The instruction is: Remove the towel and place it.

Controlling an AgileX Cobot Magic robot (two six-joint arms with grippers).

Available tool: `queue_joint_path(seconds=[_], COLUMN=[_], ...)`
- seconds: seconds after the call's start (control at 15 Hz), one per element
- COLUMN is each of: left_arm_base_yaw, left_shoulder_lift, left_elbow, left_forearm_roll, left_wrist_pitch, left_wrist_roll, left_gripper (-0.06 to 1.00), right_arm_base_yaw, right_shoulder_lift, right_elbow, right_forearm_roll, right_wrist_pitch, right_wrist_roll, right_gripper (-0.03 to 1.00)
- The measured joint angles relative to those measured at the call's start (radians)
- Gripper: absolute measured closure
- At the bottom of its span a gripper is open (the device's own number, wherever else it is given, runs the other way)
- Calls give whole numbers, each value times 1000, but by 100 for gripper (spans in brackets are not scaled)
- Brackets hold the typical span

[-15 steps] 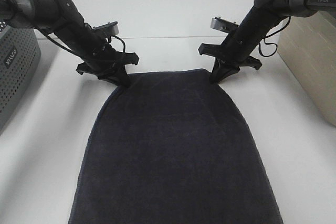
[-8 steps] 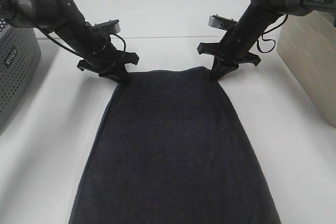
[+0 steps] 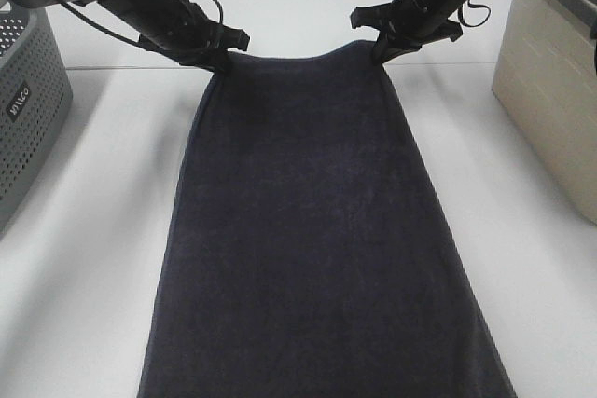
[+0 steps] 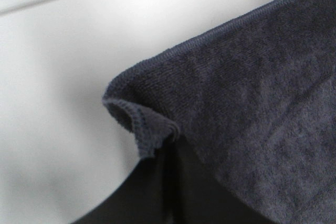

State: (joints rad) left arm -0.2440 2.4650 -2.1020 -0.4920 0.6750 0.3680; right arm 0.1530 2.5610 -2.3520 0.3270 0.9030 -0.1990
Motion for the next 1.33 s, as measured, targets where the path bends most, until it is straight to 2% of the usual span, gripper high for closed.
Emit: queue_joint_path(seconds=[0.27, 0.47, 0.8, 1.07, 1.33], left_arm_base_yaw=[0, 0, -1, -3, -10], left_shoulder_lift=[4, 17, 36, 60, 111], left_elbow=[-16, -16, -16, -16, -23], left_forearm_roll=[7, 7, 6, 5, 0], left_wrist_pitch=[-148, -222, -362, -401, -466], left_wrist_roll=[8, 64, 86, 128, 134], left_gripper=[94, 94, 94, 94, 94], right_arm_base_yaw=[0, 0, 0, 0, 0], right_shoulder_lift=[1, 1, 17, 58, 71], right_elbow=[-7, -7, -9, -9, -9], right_forearm_roll=[7, 35, 39, 37, 37], right_wrist_pitch=[-113, -209, -298, -319, -396], right_wrist_roll=[-35, -73, -77, -78, -78], right_gripper=[95, 95, 95, 95, 95])
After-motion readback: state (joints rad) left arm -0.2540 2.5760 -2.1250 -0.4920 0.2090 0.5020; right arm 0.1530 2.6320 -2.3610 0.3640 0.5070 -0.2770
